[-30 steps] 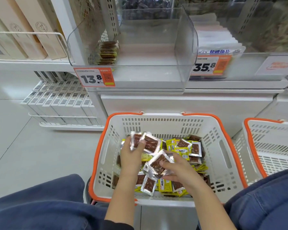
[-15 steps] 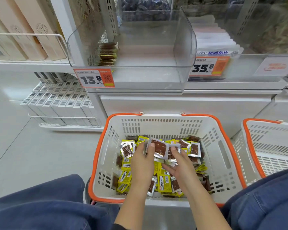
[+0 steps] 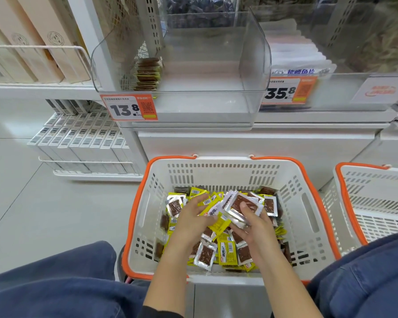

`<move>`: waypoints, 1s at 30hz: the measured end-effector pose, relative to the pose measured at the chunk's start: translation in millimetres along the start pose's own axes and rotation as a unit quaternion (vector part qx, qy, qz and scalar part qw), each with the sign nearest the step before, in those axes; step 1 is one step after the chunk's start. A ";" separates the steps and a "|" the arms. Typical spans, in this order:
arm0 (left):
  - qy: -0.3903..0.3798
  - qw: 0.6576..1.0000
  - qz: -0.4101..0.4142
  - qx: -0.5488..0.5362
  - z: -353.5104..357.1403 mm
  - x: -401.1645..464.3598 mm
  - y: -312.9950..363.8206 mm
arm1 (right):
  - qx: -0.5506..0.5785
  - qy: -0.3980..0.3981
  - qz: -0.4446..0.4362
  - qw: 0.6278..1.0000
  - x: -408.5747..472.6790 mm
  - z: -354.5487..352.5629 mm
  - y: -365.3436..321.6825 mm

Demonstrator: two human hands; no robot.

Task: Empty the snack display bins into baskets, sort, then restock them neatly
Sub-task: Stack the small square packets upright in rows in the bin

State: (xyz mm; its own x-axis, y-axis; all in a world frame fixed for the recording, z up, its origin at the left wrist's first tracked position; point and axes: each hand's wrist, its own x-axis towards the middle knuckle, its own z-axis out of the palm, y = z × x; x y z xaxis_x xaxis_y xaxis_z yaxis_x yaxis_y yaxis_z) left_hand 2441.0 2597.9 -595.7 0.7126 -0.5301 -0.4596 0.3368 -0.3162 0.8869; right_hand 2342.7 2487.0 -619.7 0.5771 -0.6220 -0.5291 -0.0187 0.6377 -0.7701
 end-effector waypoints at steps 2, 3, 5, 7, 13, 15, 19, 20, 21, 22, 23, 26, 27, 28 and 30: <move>0.107 0.994 0.039 0.001 -5.2 2.9 -1.1 | 0.026 0.022 0.014 0.999 2.0 -3.0 -1.9; 0.163 0.983 0.078 -0.006 -5.9 3.6 -0.9 | 0.033 0.028 0.026 0.999 3.0 -4.4 -1.0; 0.187 0.969 0.155 -0.040 -2.5 2.7 1.8 | 0.036 0.023 0.049 0.998 1.8 -3.0 0.5; 0.127 0.974 0.186 -0.020 6.3 0.6 4.0 | 0.044 -0.001 0.072 0.996 -1.7 2.3 0.5; 0.043 0.986 0.157 0.025 16.8 -2.3 -7.0 | 0.063 -0.061 0.066 0.994 -8.3 6.2 -4.5; 0.040 0.985 0.165 0.020 17.5 -2.2 -7.6 | 0.028 -0.084 0.057 0.994 -10.2 5.8 -6.9; 0.033 0.988 0.147 0.034 15.9 2.2 -13.1 | -0.010 -0.083 0.047 0.995 -9.6 6.8 0.2; 0.012 0.995 0.100 0.011 13.2 3.1 -13.7 | -0.016 -0.083 0.043 0.995 -7.7 6.3 2.7; -0.013 0.998 0.048 -0.026 11.3 4.4 -13.6 | -0.021 -0.088 0.042 0.995 -7.7 6.9 4.1; -0.031 0.998 0.002 -0.058 9.4 6.0 -14.0 | -0.030 -0.093 0.031 0.995 -9.1 7.4 3.2; -0.040 0.996 -0.027 -0.077 7.8 6.8 -13.9 | -0.035 -0.096 0.027 0.994 -12.4 9.0 0.0; -0.050 0.992 -0.045 -0.102 6.5 9.2 -13.9 | -0.053 -0.091 0.035 0.994 -13.0 11.1 -2.9; -0.056 0.990 -0.046 -0.119 7.3 9.0 -13.8 | -0.075 -0.089 0.033 0.993 -13.0 11.2 -2.8; -0.060 0.987 -0.051 -0.137 7.9 8.6 -14.2 | -0.093 -0.088 0.025 0.991 -12.6 10.8 -1.8; -0.053 0.985 -0.062 -0.151 8.1 7.3 -14.4 | -0.109 -0.098 0.017 0.989 -10.8 9.5 0.4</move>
State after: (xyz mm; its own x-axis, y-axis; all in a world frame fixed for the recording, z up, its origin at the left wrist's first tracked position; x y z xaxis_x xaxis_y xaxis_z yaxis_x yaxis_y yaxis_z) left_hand 2436.4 2592.1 -612.2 0.5915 -0.5860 -0.5539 0.5970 -0.1436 0.7893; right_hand 2344.3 2498.3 -610.9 0.7193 -0.4883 -0.4941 -0.2044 0.5311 -0.8223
